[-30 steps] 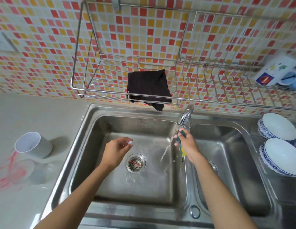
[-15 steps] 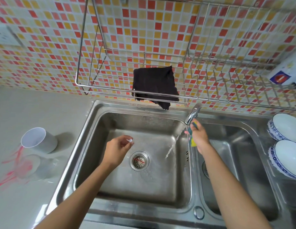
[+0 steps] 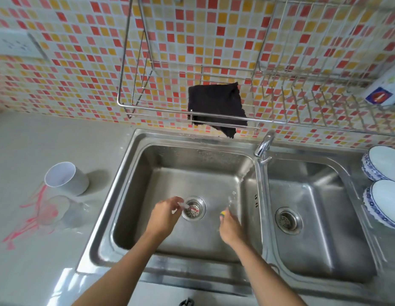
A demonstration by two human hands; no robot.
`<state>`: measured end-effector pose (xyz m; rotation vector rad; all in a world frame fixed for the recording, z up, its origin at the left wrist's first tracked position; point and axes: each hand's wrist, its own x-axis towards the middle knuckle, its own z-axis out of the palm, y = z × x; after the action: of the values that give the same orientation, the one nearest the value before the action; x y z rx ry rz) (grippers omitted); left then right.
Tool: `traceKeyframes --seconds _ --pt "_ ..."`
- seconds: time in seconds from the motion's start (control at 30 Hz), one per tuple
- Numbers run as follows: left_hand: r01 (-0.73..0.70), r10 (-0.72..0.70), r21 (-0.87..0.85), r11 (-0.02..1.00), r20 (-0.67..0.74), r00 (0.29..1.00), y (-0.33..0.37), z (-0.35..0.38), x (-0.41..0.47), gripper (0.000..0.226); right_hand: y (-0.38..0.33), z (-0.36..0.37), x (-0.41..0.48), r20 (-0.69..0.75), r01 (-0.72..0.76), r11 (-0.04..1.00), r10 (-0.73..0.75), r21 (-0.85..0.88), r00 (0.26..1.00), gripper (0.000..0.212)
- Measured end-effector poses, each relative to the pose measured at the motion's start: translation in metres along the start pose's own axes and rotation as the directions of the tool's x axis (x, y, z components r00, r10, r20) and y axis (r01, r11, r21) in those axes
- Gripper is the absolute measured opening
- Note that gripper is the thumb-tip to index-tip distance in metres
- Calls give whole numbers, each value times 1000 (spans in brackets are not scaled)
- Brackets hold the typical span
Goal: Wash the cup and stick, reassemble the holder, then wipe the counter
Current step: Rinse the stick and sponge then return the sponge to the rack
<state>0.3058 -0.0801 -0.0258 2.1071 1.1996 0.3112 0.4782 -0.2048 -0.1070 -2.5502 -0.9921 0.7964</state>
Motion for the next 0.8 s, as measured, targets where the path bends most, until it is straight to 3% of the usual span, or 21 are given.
traceKeyframes --seconds 0.07,0.2,0.27,0.33,0.4,0.5,0.6,0.7,0.8 --pt "-21 21 18 1000 -7 1000 -3 0 -8 17 -1 2 -11 -29 -23 1000 23 10 999 23" --pt "-152 161 74 986 -142 977 -3 -14 -14 17 -13 -10 -17 -323 181 967 -115 182 939 18" --pt "-116 127 129 985 -80 989 -14 -17 -16 16 -9 -9 -18 -262 144 980 -103 140 959 18" --pt "-91 97 169 981 -31 995 -24 -19 -20 16 -5 -5 -21 -130 -16 994 30 111 991 23" --pt "-133 144 130 983 -82 986 -25 -25 -23 15 -10 -9 -28 -117 -90 976 115 200 986 27" --pt "-169 179 81 982 -128 976 -19 -43 -17 17 -38 -26 -41 -167 7 967 36 254 985 39" --pt "-185 188 31 982 -147 971 -12 -71 -4 17 -87 -56 -51 -243 194 928 -119 317 963 51" --pt "-245 242 8 969 -188 952 -3 -104 9 19 -152 -101 -59 -504 398 832 -171 387 846 51" --pt "-286 283 15 958 -199 938 4 -139 17 20 -215 -141 -66 -750 590 719 -145 368 645 28"
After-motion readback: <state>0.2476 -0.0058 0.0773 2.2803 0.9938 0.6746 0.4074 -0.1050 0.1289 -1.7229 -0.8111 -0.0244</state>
